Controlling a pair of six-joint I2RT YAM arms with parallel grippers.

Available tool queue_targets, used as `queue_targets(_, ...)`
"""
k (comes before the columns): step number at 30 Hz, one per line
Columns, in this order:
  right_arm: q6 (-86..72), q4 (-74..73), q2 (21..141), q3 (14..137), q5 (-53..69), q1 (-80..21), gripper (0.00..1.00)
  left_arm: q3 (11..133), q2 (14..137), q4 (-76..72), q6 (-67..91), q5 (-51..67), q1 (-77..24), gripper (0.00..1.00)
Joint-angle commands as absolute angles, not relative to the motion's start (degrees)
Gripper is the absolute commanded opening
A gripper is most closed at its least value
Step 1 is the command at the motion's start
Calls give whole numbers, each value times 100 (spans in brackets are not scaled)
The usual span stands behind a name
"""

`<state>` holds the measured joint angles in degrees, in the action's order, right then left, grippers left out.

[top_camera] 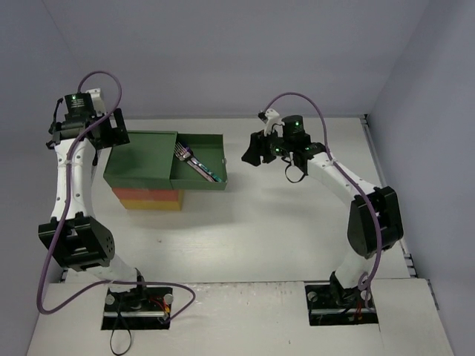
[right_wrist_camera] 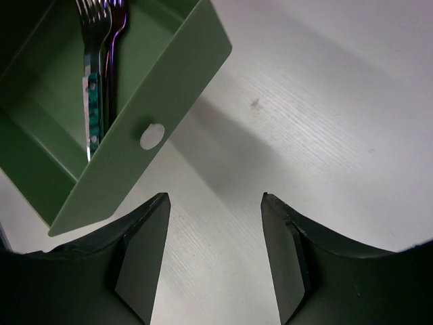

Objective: Sort the eating utensils into containers

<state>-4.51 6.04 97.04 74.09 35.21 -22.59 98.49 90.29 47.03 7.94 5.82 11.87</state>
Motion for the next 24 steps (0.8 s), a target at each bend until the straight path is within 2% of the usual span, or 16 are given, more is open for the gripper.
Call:
queue_targets(1,307,940,10116,7702,4616,-2265,53,10140,9070,4482,574,888,1330,87)
queue_targets(12,1388,932,11007,8517,5602,-2371,53,9587,8955,3916,589,1106,1327,87)
queue_targets(24,2007,818,11359,9092,6309,-2526,52,9059,8917,3561,466,1309,1323,87)
